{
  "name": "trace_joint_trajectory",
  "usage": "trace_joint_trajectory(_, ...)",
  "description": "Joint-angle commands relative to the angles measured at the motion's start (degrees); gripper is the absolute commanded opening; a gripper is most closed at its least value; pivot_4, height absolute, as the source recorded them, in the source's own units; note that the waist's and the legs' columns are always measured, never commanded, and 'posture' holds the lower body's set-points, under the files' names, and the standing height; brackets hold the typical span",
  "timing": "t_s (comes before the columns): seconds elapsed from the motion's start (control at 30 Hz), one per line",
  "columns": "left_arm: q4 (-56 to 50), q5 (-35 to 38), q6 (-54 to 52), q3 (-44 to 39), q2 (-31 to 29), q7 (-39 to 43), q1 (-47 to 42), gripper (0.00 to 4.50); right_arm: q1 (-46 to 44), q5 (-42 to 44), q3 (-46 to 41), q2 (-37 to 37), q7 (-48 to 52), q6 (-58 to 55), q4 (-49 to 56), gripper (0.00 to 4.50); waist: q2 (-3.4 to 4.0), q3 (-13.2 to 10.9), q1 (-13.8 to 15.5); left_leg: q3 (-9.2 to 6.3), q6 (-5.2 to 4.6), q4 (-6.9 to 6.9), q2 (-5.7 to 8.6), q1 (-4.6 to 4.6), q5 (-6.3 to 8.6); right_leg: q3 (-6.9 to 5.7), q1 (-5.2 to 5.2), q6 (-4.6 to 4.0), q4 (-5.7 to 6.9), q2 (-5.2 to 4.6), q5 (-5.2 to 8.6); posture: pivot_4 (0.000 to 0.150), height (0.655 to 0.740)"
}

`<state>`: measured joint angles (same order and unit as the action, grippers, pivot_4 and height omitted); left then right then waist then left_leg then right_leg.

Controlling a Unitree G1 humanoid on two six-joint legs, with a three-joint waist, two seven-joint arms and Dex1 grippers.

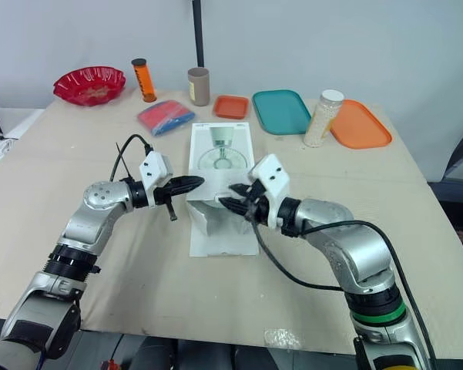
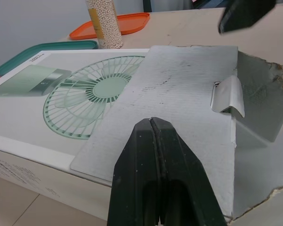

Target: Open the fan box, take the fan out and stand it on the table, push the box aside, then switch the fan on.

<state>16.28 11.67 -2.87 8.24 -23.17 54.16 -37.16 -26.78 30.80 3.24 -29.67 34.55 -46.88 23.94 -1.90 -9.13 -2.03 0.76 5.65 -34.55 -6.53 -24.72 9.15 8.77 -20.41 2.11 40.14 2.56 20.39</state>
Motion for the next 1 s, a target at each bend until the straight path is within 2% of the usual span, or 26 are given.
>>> trace_joint_trajectory(0.03,0.9,-0.8,0.4,-0.2,0.2,-0.2,-0.5,0.0,-0.5,-3.9,6.3,-3.1,0.1,-1.8,4.5,1.1,0.0,0.0,0.0,0.0,0.0,0.0,0.0,0.01,0.0,0.0,0.0,0.0,0.0,0.0,0.0,0.15,0.7389)
trace_joint_trajectory(0.1,1.1,-0.8,0.5,-0.3,0.3,-0.2,-0.5,0.0,0.5,-5.5,8.0,-4.6,0.5,-1.7,4.6,0.75,0.0,0.0,0.0,0.0,0.0,0.0,0.0,0.0,0.0,0.0,0.0,0.0,0.0,0.0,0.0,0.15,0.7389)
trace_joint_trajectory(0.17,1.2,-0.7,0.7,-0.3,0.4,-0.1,-0.6,0.0,1.6,-6.9,8.9,-6.0,0.8,-1.5,4.8,0.04,-0.01,0.0,0.0,0.0,0.0,0.0,0.0,0.0,0.0,0.0,0.0,0.0,0.0,0.0,0.0,0.15,0.7389)
trace_joint_trajectory(0.37,2.9,-1.1,1.5,0.0,1.3,0.0,-1.4,0.0,5.5,-8.1,6.2,-12.0,1.3,-3.2,7.0,0.04,-0.01,0.0,0.2,0.0,0.0,-0.01,0.01,-0.01,0.0,0.0,0.0,0.02,-0.02,-0.01,0.01,0.15,0.7389)
trace_joint_trajectory(0.5,3.1,-1.3,1.9,0.0,1.8,0.1,-1.5,0.0,8.3,-10.9,4.8,-15.5,1.5,-1.6,4.8,0.04,-0.01,0.0,0.2,-0.01,0.0,-0.01,0.01,-0.01,0.0,0.0,0.0,0.02,-0.02,0.0,0.01,0.15,0.7389)
trace_joint_trajectory(0.73,2.9,-1.4,2.0,0.2,2.1,0.1,-1.2,0.0,7.7,-13.0,2.5,-13.0,-1.3,0.7,-1.8,0.04,-0.01,0.0,0.2,-0.01,0.0,-0.02,0.02,0.0,0.0,0.0,0.01,0.02,-0.03,-0.01,0.0,0.15,0.7389)
trace_joint_trajectory(0.87,2.8,-1.5,2.1,0.2,1.9,0.1,-0.9,0.0,3.4,-12.7,0.4,-7.6,-5.8,0.1,-7.3,0.04,-0.01,0.0,0.2,-0.01,0.0,-0.02,0.02,-0.01,0.0,0.01,0.01,0.02,-0.04,-0.01,0.0,0.15,0.7389)
trace_joint_trajectory(1.0,2.5,-1.6,2.0,0.2,2.0,-0.1,-0.7,0.0,1.4,-14.9,0.9,-5.3,-7.3,1.9,-10.9,0.04,0.03,0.0,0.1,-0.01,0.01,-0.03,0.02,0.01,-0.01,0.02,0.01,0.01,-0.03,-0.01,-0.02,0.15,0.7389)
